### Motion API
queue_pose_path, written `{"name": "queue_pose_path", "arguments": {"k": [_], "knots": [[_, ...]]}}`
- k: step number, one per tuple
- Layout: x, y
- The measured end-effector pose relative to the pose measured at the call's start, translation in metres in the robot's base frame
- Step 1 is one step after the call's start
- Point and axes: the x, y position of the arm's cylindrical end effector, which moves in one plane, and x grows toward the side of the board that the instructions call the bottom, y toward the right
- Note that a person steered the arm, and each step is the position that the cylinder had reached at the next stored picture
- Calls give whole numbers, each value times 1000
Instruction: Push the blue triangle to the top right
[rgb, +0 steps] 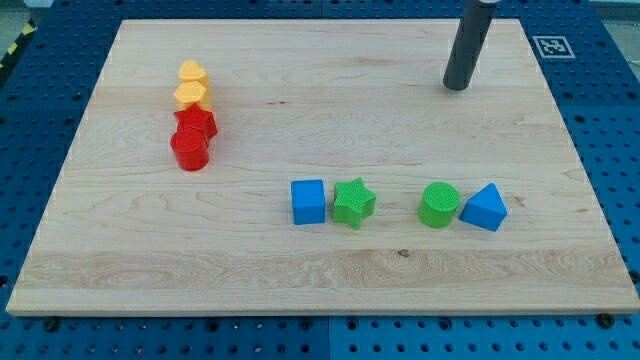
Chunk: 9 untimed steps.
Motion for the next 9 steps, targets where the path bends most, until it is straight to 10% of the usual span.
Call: {"name": "queue_pose_path", "arguments": {"k": [4, 6, 7, 9], "knots": [[59, 81], [217, 141], [286, 114], [284, -22]]}}
